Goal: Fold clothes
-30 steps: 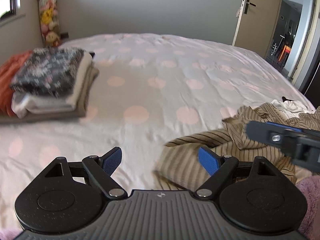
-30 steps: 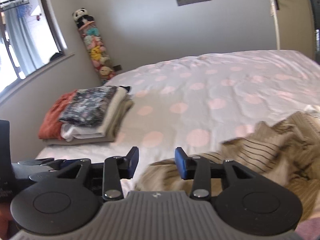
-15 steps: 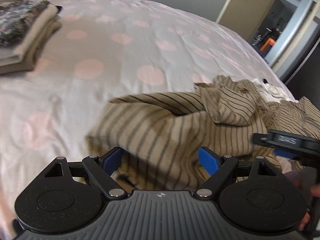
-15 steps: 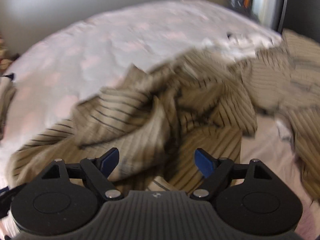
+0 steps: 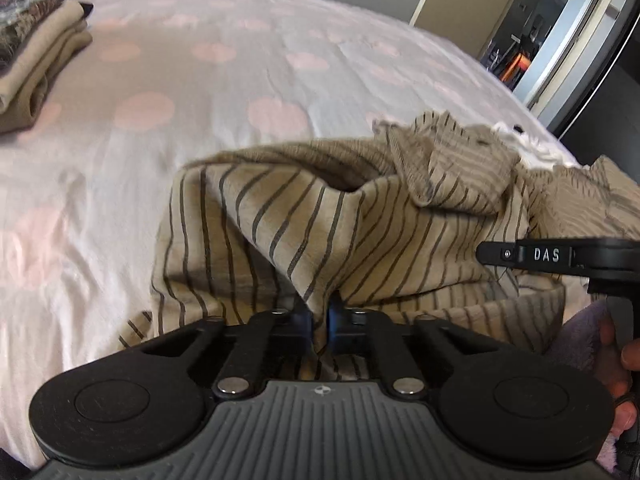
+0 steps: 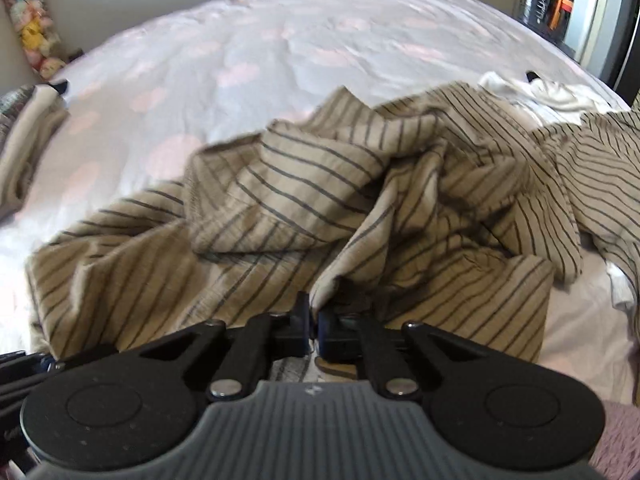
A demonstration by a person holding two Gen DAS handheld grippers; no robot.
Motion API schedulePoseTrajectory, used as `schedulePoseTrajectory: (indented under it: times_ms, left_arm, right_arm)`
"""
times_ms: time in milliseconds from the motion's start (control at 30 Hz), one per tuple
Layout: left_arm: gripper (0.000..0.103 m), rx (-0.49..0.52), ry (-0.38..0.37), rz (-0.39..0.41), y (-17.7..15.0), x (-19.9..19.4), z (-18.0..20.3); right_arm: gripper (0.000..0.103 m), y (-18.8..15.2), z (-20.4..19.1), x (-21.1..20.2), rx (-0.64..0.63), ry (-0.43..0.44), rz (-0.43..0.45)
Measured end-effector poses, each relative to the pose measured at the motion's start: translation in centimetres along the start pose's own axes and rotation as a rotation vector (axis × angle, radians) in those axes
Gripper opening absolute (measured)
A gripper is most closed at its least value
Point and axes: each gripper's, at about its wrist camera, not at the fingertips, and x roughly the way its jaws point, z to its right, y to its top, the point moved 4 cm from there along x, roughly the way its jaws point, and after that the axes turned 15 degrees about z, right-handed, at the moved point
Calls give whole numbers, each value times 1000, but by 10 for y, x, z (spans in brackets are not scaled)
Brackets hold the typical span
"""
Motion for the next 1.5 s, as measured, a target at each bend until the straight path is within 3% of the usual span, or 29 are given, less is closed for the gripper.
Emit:
schedulePoseTrajectory:
  times_ms: [267,533,667,767,833,867,900,933,967,1067,1200,1433,1500]
  left_arm:
    - [0,-18,85,178,41,-49,-17]
    - [0,-6,361,391,92,-116,-62]
    - [0,7,454,367,101,-126,-80]
    - [7,-2,449,293,93,-115,-85]
    - [18,12,444,271,86,-112,-83]
    - [29,24,437,269,84,-111,-80]
    - [35,35,432,269,82,-111,-77]
    - [50,46,427,272,81,-112,-73]
    - [58,55,421,280,81,-114,-69]
    - [64,64,375,295,82,-118,-55]
    - [70,58,254,273,77,-109,-40]
    - [73,-2,128,144,47,-75,-29]
    - [73,-43,96,109,39,-64,-30]
  right_arm:
    - [2,28,-69,-39,-76,196,131]
    - [2,60,-151,-86,-127,451,236]
    - [3,58,-181,-100,-176,508,257]
    - [12,45,-184,-86,-187,477,165]
    - [19,35,-179,-79,-185,465,124]
    - [29,31,-173,-78,-181,458,115]
    - [33,28,-165,-77,-177,446,110]
    - [37,25,-157,-77,-172,434,105]
    - [38,22,-149,-76,-168,421,101]
    - [42,15,-122,-72,-149,366,88]
    - [45,13,-81,-56,-141,236,65]
    - [67,2,-31,-32,-181,89,81]
    - [67,-3,-21,-25,-162,83,79]
